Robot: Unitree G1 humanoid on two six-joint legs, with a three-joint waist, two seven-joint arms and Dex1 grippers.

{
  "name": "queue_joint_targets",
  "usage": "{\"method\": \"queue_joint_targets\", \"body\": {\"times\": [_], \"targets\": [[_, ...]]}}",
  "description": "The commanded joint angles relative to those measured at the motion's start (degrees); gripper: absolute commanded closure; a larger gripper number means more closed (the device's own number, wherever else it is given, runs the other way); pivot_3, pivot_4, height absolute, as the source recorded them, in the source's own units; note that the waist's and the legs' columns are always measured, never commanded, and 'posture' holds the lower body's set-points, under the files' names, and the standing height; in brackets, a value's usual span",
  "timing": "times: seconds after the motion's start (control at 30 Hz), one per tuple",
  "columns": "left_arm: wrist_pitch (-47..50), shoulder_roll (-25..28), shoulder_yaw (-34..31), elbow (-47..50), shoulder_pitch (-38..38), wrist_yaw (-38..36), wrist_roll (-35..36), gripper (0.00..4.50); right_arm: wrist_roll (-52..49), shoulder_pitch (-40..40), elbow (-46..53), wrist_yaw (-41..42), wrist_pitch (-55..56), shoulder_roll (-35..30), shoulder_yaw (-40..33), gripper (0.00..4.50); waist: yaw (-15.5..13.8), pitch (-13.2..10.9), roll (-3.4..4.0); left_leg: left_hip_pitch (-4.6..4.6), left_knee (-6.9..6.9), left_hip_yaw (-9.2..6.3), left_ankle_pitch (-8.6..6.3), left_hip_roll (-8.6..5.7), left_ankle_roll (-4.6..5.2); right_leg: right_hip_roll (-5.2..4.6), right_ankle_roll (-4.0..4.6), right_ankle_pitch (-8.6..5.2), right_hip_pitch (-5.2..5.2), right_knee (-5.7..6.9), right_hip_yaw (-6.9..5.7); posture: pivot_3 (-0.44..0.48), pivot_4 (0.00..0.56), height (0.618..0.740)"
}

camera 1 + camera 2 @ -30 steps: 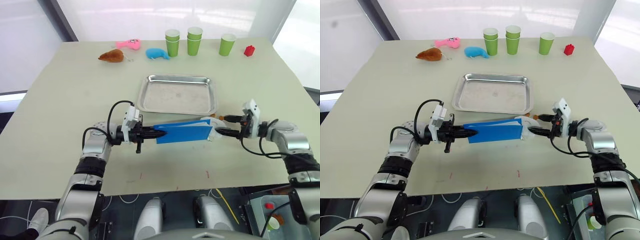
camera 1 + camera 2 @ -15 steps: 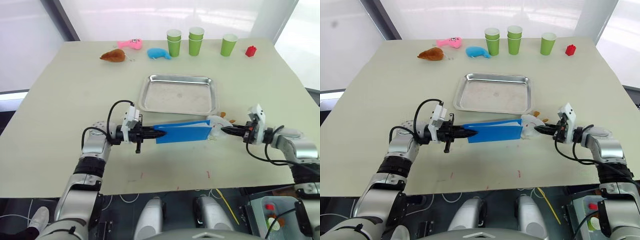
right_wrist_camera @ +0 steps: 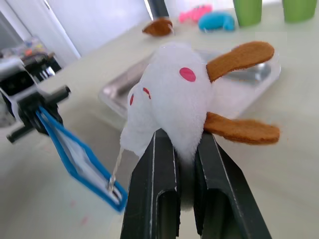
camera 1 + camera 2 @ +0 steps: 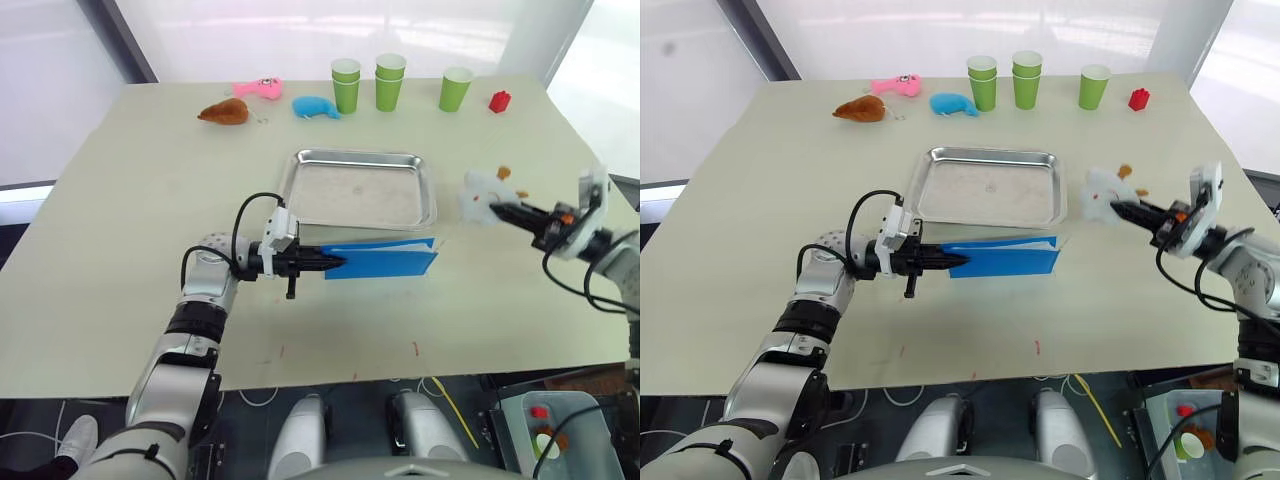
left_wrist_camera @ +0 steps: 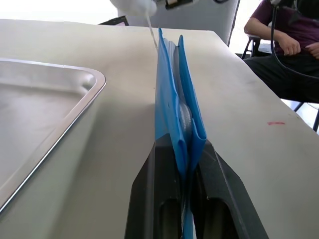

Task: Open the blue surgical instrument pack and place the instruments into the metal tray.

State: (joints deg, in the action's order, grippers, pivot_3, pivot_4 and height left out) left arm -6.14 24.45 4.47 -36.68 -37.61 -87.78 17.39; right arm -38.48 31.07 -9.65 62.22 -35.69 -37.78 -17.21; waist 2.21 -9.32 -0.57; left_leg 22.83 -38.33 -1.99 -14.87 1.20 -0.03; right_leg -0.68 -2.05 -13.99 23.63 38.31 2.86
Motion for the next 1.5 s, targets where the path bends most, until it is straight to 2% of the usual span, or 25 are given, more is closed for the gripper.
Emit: {"method": "queue_joint_targets", "body": {"times": [0.03, 0.27, 0.4, 0.63, 0.8, 0.87, 1.07, 1.17, 1.27, 1.3, 1.37, 1.5], "targets": [[-1.82, -0.23, 0.85, -1.87, -0.83, -0.76, -1.58, 4.50, -4.41, 2.08, 5.98, -2.35, -1.79, 1.22, -1.76, 4.43, -0.06, 0.00, 0.00, 0.01, 0.00, -0.01, 0.00, 0.00, 0.00, 0.00, 0.00, 0.00, 0.00, 0.00, -0.02, 0.000, 0.150, 0.740], [-3.22, -1.18, 1.44, -4.39, -1.56, -0.56, -2.13, 4.50, -4.66, 6.47, 14.38, -7.40, -2.90, 7.44, 4.87, 4.43, -0.21, 0.00, 0.00, 0.03, -0.02, -0.02, 0.00, -0.01, 0.00, -0.02, 0.00, 0.00, 0.00, 0.00, -0.04, 0.000, 0.150, 0.740], [-3.63, -1.40, 1.62, -4.77, -1.52, -0.53, -2.28, 4.50, 0.31, 7.73, 17.59, -10.36, 0.48, 12.27, 12.15, 4.43, -0.19, 0.00, 0.00, 0.07, -0.02, -0.04, 0.00, -0.01, 0.00, -0.04, 0.00, 0.00, 0.00, -0.01, -0.07, 0.000, 0.150, 0.740], [-3.80, -1.38, 1.62, -5.06, -1.56, -0.35, -2.42, 4.50, 11.11, 9.56, 16.07, -13.53, 10.59, 20.17, 22.36, 4.43, -0.20, 0.00, 0.00, 0.06, -0.03, -0.05, 0.00, -0.02, 0.00, -0.04, 0.00, 0.00, 0.01, 0.00, -0.09, 0.000, 0.150, 0.740], [-3.88, -1.40, 1.60, -5.10, -1.63, -0.24, -2.48, 4.50, 14.05, 9.37, 15.87, -15.09, 14.29, 23.03, 23.89, 4.43, -0.22, 0.00, 0.00, 0.06, -0.02, -0.09, 0.00, -0.02, 0.00, -0.04, 0.00, 0.00, 0.00, 0.00, -0.14, 0.000, 0.150, 0.740], [-3.85, -1.37, 1.60, -5.05, -1.58, -0.20, -2.47, 4.50, 13.38, 8.06, 17.38, -14.07, 14.19, 22.74, 23.85, 4.43, -0.20, 0.00, 0.00, 0.06, -0.03, -0.10, 0.00, -0.02, 0.00, -0.05, 0.00, 0.00, 0.00, 0.00, -0.14, 0.000, 0.150, 0.740], [-3.99, -1.26, 1.46, -5.64, -1.53, -0.08, -2.53, 4.50, 13.38, 0.56, 23.52, -3.68, 15.75, 15.03, 27.87, 4.43, -0.24, 0.00, 0.00, 0.06, -0.02, -0.09, 0.00, -0.02, 0.00, -0.05, 0.00, 0.00, -0.01, -0.03, -0.15, 0.000, 0.150, 0.740], [-4.14, -1.42, 1.43, -6.24, -1.77, 0.09, -2.62, 4.50, 17.54, -2.94, 24.49, 0.79, 19.73, 11.15, 32.62, 4.43, -0.18, 0.01, 0.00, 0.05, -0.02, -0.13, 0.00, -0.02, 0.00, -0.04, 0.00, -0.01, -0.02, -0.03, -0.17, 0.000, 0.150, 0.740], [-4.21, -1.63, 1.45, -6.42, -1.86, 0.28, -2.60, 4.50, 23.88, -4.31, 22.62, -0.75, 24.66, 10.64, 36.15, 4.43, -0.12, 0.01, 0.00, 0.04, -0.03, -0.10, 0.00, -0.02, 0.00, -0.03, -0.01, -0.01, -0.02, -0.03, -0.15, 0.000, 0.150, 0.740], [-4.21, -1.66, 1.46, -6.33, -1.79, 0.33, -2.57, 4.50, 26.13, -4.65, 22.14, -1.12, 26.70, 10.48, 37.31, 3.87, -0.15, 0.01, -0.01, 0.03, -0.03, -0.09, 0.00, -0.02, 0.00, -0.03, -0.01, -0.01, -0.02, -0.02, -0.14, 0.000, 0.150, 0.740], [-4.14, -1.63, 1.42, -6.05, -1.59, 0.38, -2.49, 4.50, 28.70, -5.30, 21.72, -0.73, 30.09, 10.03, 38.76, 3.29, -0.32, 0.01, -0.02, 0.03, -0.03, -0.11, 0.00, -0.02, 0.00, -0.03, -0.01, -0.01, -0.02, -0.02, -0.16, 0.000, 0.150, 0.740], [-3.91, -1.25, 1.35, -5.58, -1.06, 0.11, -2.34, 4.50, 28.50, -5.61, 22.42, -0.86, 32.05, 10.35, 38.08, 1.19, -0.31, 0.01, -0.02, 0.04, -0.03, -0.11, 0.00, -0.03, 0.00, -0.04, -0.01, -0.01, -0.03, -0.03, -0.15, 0.000, 0.150, 0.740]]}}
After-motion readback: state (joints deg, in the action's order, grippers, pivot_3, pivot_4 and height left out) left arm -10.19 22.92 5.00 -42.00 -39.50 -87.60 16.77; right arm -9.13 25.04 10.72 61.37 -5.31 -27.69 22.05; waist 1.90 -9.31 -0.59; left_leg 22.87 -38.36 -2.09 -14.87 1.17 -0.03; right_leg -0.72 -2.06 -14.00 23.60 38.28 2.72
